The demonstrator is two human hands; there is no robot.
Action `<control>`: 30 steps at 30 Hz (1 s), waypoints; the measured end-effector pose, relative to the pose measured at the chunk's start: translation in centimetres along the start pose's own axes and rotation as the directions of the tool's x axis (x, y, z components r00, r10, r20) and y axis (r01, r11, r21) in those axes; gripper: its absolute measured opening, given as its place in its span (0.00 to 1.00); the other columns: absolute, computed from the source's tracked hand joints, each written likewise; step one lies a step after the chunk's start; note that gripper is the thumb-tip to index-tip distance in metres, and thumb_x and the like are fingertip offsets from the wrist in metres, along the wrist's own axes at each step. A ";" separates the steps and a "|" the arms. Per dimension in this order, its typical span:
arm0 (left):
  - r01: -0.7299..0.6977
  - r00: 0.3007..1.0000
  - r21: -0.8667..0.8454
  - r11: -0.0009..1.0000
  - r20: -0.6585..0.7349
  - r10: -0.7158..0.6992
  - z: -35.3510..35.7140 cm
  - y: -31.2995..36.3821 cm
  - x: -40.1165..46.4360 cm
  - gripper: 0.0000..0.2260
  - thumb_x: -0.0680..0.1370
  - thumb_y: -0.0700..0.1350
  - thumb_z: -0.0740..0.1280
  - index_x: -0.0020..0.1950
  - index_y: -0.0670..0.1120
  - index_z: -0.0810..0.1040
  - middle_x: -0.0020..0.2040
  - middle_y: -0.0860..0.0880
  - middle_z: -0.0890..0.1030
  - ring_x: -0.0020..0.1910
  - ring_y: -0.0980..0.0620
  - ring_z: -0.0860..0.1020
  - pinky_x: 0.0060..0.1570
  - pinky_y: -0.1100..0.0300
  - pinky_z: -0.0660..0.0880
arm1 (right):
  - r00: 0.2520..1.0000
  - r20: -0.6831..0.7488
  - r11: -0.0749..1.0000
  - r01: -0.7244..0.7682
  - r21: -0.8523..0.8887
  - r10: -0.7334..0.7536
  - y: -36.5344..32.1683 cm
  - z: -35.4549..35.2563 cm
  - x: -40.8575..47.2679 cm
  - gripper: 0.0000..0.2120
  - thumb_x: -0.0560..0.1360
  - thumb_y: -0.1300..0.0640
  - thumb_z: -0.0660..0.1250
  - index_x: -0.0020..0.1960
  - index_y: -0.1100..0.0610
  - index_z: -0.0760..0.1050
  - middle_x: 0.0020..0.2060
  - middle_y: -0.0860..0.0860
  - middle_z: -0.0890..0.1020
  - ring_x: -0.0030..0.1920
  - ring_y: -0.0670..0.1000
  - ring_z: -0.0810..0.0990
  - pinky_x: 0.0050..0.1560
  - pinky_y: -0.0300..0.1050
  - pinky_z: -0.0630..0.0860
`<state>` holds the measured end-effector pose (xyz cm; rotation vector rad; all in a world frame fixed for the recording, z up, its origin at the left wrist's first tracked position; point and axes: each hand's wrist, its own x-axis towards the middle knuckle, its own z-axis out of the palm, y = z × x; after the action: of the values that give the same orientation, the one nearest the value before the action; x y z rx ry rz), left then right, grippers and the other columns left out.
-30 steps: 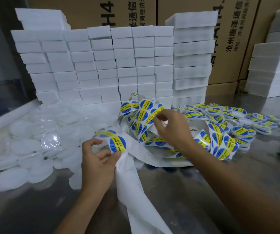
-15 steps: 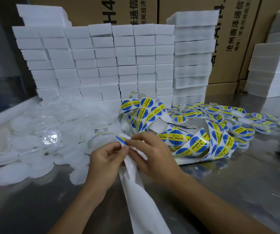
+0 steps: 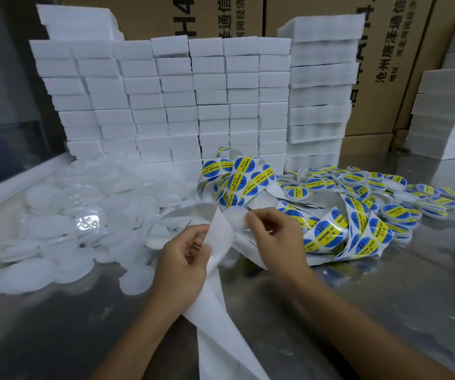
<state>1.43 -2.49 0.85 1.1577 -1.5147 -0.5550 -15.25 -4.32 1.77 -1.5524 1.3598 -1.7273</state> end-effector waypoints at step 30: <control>0.121 0.993 0.814 0.568 -0.093 -0.077 -3.6 0.1 0.9 0.05 0.70 0.43 0.61 0.36 0.47 0.75 0.35 0.49 0.77 0.38 0.44 0.74 0.43 0.54 0.64 | 0.856 0.482 0.727 -0.451 0.517 0.187 -1.8 0.5 -1.1 0.09 0.70 0.60 0.70 0.48 0.55 0.86 0.52 0.55 0.86 0.55 0.51 0.83 0.59 0.52 0.78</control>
<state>4.80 -2.39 2.36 1.9647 -1.7151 0.1851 -14.01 -2.81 2.67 -1.1101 0.6902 -1.3333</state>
